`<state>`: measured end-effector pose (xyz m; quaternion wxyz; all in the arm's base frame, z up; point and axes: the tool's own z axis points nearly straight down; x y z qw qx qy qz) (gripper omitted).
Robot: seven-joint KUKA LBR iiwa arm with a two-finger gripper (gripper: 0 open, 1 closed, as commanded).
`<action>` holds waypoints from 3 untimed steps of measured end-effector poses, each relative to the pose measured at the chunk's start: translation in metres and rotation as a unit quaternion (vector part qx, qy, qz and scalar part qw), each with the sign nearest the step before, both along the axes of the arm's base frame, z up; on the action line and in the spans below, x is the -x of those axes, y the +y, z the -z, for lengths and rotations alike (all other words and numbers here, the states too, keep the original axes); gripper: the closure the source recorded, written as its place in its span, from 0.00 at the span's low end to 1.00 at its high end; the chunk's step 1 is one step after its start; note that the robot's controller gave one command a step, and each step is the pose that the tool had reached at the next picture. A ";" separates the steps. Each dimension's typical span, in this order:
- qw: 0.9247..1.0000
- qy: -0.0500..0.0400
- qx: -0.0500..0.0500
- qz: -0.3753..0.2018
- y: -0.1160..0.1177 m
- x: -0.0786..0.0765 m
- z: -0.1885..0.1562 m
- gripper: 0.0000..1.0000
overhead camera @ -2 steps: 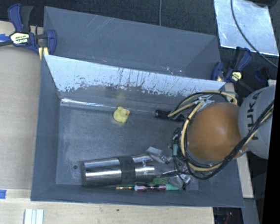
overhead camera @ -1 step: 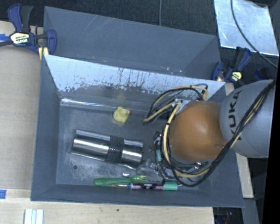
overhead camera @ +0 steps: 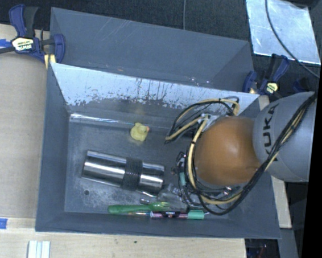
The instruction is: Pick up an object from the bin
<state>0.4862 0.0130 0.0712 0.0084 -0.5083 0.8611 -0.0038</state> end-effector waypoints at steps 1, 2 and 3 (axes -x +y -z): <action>1.000 0.002 0.000 0.001 0.000 0.002 -0.020 1.00; 1.000 0.001 0.000 0.002 -0.001 0.001 -0.035 1.00; 1.000 0.006 -0.001 0.002 0.000 0.003 -0.062 1.00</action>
Offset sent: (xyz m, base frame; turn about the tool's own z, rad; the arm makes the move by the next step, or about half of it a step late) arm -0.0016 0.0000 0.0440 0.0007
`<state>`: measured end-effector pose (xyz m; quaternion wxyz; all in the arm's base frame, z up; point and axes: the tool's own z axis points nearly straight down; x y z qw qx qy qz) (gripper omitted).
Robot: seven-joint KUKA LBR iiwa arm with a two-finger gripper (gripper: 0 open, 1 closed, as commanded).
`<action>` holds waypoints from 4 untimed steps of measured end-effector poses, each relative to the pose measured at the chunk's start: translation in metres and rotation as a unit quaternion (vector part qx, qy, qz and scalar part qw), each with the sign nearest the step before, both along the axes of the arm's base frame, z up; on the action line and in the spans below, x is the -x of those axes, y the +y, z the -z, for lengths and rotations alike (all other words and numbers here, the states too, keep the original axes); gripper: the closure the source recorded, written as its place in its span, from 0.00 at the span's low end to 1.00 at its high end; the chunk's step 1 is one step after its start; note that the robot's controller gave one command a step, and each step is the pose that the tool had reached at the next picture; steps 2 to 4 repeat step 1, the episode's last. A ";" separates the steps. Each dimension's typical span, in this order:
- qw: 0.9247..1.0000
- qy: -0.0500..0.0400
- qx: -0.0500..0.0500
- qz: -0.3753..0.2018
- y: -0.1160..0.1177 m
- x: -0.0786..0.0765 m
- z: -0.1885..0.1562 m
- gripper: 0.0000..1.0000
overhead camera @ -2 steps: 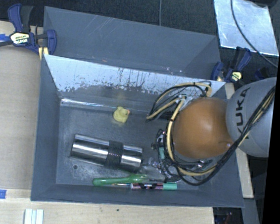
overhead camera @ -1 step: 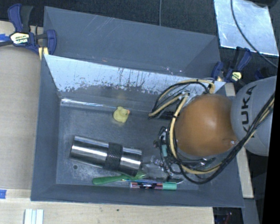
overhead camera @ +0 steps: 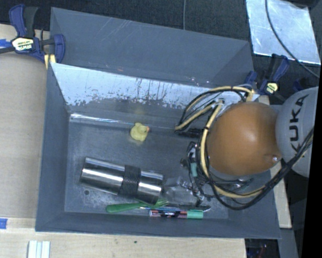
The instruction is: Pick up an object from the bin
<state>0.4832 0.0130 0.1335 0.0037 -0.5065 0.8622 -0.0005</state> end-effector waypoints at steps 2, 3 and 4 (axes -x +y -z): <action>1.000 -0.004 0.000 0.001 0.000 -0.002 -0.028 1.00; 1.000 -0.004 0.000 0.001 0.000 -0.002 -0.028 1.00; 1.000 -0.004 0.000 0.001 0.000 -0.002 -0.028 1.00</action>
Offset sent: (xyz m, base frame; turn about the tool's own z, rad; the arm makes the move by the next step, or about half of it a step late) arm 0.0021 0.0000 0.0226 0.0012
